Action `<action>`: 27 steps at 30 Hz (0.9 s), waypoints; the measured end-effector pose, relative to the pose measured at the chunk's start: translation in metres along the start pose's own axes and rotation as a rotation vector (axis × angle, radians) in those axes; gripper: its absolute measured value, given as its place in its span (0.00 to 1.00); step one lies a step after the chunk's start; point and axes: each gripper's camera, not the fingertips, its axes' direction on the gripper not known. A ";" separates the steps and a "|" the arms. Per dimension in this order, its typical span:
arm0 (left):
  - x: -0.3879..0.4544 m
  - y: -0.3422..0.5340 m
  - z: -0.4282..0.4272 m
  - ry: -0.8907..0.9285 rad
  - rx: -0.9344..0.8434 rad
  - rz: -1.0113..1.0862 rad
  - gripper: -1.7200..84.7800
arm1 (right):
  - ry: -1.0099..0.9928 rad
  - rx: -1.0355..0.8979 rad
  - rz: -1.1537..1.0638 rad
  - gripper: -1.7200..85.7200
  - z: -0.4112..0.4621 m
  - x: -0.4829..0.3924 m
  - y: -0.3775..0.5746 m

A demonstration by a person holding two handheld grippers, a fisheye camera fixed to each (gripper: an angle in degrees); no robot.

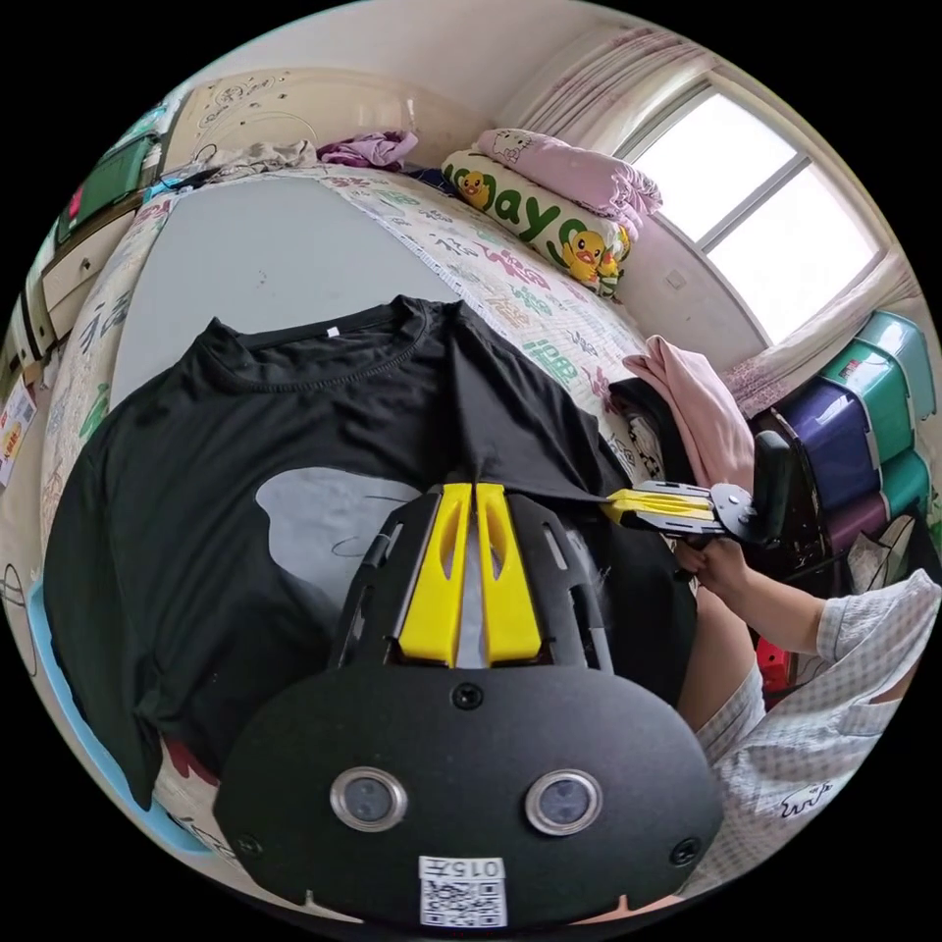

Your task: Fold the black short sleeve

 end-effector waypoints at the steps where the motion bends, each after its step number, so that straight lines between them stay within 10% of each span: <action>1: -0.003 0.003 0.001 -0.001 -0.012 -0.010 0.03 | -0.021 0.002 -0.001 0.02 -0.001 0.004 0.001; 17: -0.051 -0.121 0.028 0.155 0.086 -0.252 0.14 | 0.247 -0.008 -0.140 0.11 0.012 0.056 -0.033; 27: -0.044 -0.185 0.093 0.083 0.006 -0.281 0.02 | 0.174 0.031 -0.068 0.04 0.028 0.092 -0.032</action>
